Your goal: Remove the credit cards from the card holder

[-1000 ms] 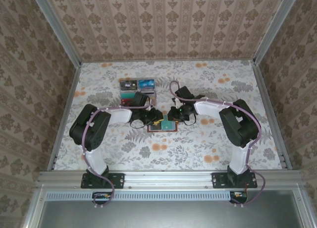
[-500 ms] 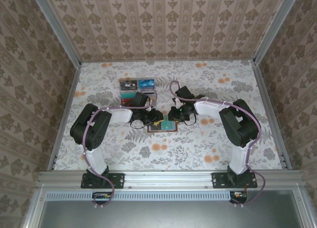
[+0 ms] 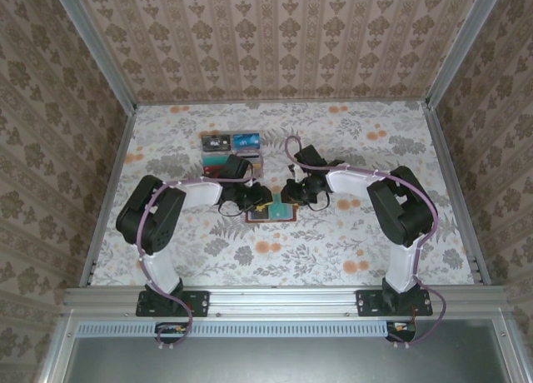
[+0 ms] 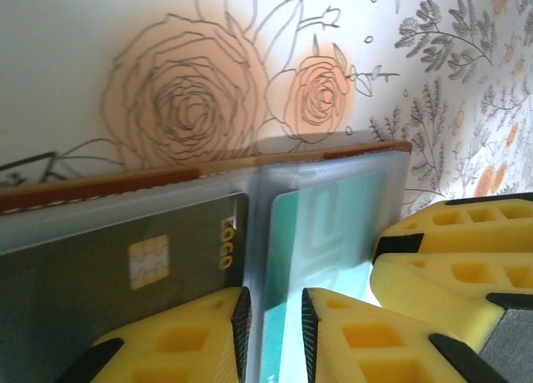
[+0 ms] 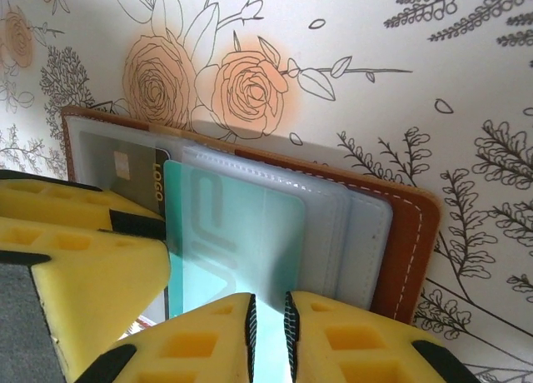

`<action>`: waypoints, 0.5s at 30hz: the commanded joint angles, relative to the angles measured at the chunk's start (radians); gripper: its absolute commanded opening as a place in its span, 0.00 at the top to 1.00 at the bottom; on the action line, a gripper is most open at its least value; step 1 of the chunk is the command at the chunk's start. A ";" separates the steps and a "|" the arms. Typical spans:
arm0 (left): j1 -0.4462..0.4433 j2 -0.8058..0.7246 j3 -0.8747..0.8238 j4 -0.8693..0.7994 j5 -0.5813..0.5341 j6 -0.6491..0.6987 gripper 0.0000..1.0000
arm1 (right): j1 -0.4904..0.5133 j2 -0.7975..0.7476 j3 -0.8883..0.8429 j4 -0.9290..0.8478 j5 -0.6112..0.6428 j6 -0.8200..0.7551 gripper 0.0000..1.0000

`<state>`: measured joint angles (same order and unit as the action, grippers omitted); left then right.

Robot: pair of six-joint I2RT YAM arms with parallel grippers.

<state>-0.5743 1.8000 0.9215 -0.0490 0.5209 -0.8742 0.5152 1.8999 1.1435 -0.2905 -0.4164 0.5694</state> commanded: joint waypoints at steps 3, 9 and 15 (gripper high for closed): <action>0.005 -0.053 0.004 -0.091 -0.064 0.026 0.74 | 0.001 0.041 -0.028 -0.050 0.025 0.014 0.77; 0.001 -0.034 0.007 -0.051 -0.026 0.019 0.76 | 0.000 0.040 -0.030 -0.047 0.021 0.012 0.78; -0.015 0.025 0.012 0.046 0.058 -0.014 0.76 | -0.001 0.039 -0.031 -0.046 0.014 0.010 0.78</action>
<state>-0.5812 1.7935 0.9245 -0.0639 0.5190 -0.8703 0.5152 1.8999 1.1416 -0.2874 -0.4171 0.5766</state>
